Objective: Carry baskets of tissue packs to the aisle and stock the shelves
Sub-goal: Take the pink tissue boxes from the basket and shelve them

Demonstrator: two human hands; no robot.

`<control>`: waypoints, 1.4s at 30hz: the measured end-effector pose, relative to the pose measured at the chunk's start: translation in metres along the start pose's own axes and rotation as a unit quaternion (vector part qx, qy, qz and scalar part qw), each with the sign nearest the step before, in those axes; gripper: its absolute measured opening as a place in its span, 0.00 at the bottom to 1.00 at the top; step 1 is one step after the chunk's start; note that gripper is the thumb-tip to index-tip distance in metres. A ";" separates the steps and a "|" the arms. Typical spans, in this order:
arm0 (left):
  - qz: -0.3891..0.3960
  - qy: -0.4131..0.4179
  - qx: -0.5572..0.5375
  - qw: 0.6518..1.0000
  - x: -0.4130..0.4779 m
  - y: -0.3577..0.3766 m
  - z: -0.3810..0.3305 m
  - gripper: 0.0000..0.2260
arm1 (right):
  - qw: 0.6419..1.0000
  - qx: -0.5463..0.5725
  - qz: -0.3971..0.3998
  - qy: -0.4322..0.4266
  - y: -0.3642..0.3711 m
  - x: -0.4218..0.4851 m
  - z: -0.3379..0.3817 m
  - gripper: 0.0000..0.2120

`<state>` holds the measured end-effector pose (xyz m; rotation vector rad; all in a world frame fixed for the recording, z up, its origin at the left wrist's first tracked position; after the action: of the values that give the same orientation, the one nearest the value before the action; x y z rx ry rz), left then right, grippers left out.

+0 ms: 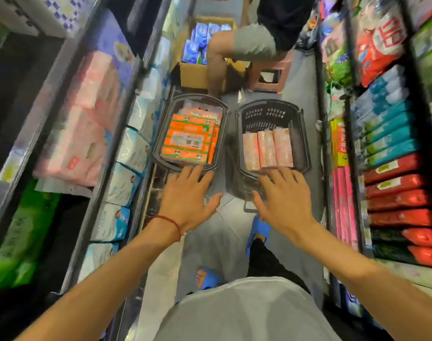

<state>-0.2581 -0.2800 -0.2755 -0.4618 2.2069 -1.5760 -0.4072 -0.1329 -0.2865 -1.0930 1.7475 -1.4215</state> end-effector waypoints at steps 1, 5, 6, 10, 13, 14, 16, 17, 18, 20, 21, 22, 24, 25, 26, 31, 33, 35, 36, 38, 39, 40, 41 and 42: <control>0.009 0.005 0.000 1.000 0.013 0.003 -0.008 0.28 | 1.000 -0.002 0.001 0.017 0.005 0.001 -0.016 0.18; 0.022 0.053 0.029 0.998 0.082 0.015 -0.056 0.28 | 0.998 -0.009 0.011 0.062 0.030 0.012 -0.087 0.17; 0.026 0.067 0.034 0.997 0.100 0.018 -0.070 0.28 | 0.997 -0.013 0.021 0.066 0.036 0.016 -0.104 0.18; 0.046 0.112 0.048 0.992 0.167 0.029 -0.116 0.26 | 0.994 -0.028 0.064 0.078 0.053 0.035 -0.164 0.20; 0.052 0.137 0.054 0.988 0.208 0.032 -0.138 0.26 | 0.992 -0.026 0.080 0.099 0.064 0.051 -0.198 0.21; 0.056 0.143 0.054 0.987 0.220 0.032 -0.141 0.26 | 0.991 -0.022 0.081 0.108 0.068 0.057 -0.207 0.20; 0.064 0.155 0.055 0.984 0.244 0.034 -0.142 0.25 | 0.988 -0.016 0.078 0.131 0.075 0.069 -0.220 0.19; 0.070 0.161 0.056 0.983 0.256 0.036 -0.140 0.25 | 0.987 -0.014 0.078 0.143 0.079 0.074 -0.225 0.19; 0.079 0.168 0.057 0.981 0.269 0.038 -0.137 0.26 | 0.985 -0.008 0.079 0.156 0.082 0.080 -0.228 0.19; 0.097 0.183 0.062 0.976 0.295 0.044 -0.129 0.26 | 0.980 0.002 0.072 0.185 0.088 0.092 -0.232 0.19; 0.104 0.192 0.065 0.974 0.308 0.047 -0.125 0.26 | 0.978 -0.002 0.074 0.195 0.091 0.098 -0.232 0.19; 0.113 0.202 0.065 0.971 0.321 0.051 -0.119 0.26 | 0.976 -0.010 0.084 0.202 0.095 0.104 -0.231 0.19; 0.132 0.219 0.053 0.965 0.347 0.059 -0.108 0.27 | 0.968 -0.023 0.121 0.220 0.104 0.119 -0.229 0.18; 0.139 0.228 0.046 0.963 0.360 0.063 -0.102 0.27 | 0.962 -0.026 0.138 0.233 0.110 0.126 -0.228 0.18; 0.143 0.237 0.042 0.960 0.372 0.067 -0.095 0.27 | 0.957 -0.028 0.149 0.246 0.115 0.134 -0.225 0.17; 0.170 0.287 0.055 0.941 0.419 0.102 -0.064 0.25 | 0.944 -0.019 0.177 0.279 0.155 0.172 -0.203 0.17; 0.189 0.301 0.067 0.932 0.434 0.122 -0.053 0.25 | 0.943 -0.014 0.179 0.281 0.175 0.184 -0.196 0.17; 0.201 0.313 0.078 0.925 0.448 0.144 -0.042 0.24 | 0.945 -0.013 0.171 0.280 0.199 0.195 -0.190 0.16; 0.206 0.318 0.084 0.921 0.454 0.156 -0.037 0.24 | 0.945 -0.007 0.170 0.279 0.212 0.200 -0.187 0.16; 0.215 0.323 0.094 0.917 0.466 0.182 -0.024 0.24 | 0.945 0.008 0.173 0.279 0.244 0.206 -0.180 0.16; 0.218 0.321 0.096 0.917 0.472 0.196 -0.017 0.24 | 0.945 0.015 0.173 0.278 0.262 0.209 -0.176 0.16; 0.221 0.313 0.097 0.918 0.477 0.211 -0.009 0.24 | 0.944 0.024 0.173 0.279 0.281 0.212 -0.172 0.15; 0.226 0.302 0.099 0.921 0.482 0.226 -0.001 0.24 | 0.943 0.033 0.172 0.282 0.301 0.214 -0.167 0.15; 0.231 0.290 0.100 0.923 0.486 0.242 0.007 0.24 | 0.942 0.043 0.168 0.287 0.321 0.217 -0.162 0.14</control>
<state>-0.6879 -0.4419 -0.5657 0.6295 2.2633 -1.7784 -0.7146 -0.2279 -0.5570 -0.3085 2.1107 -1.6724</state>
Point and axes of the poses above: each hand's wrist, its own x-axis towards the middle knuckle, its own y-axis out of the palm, z = x × y, the point moved 7 cm from there along x, towards the middle knuckle, and after that the axes turned 14 degrees about -x, right-handed, at the moved point
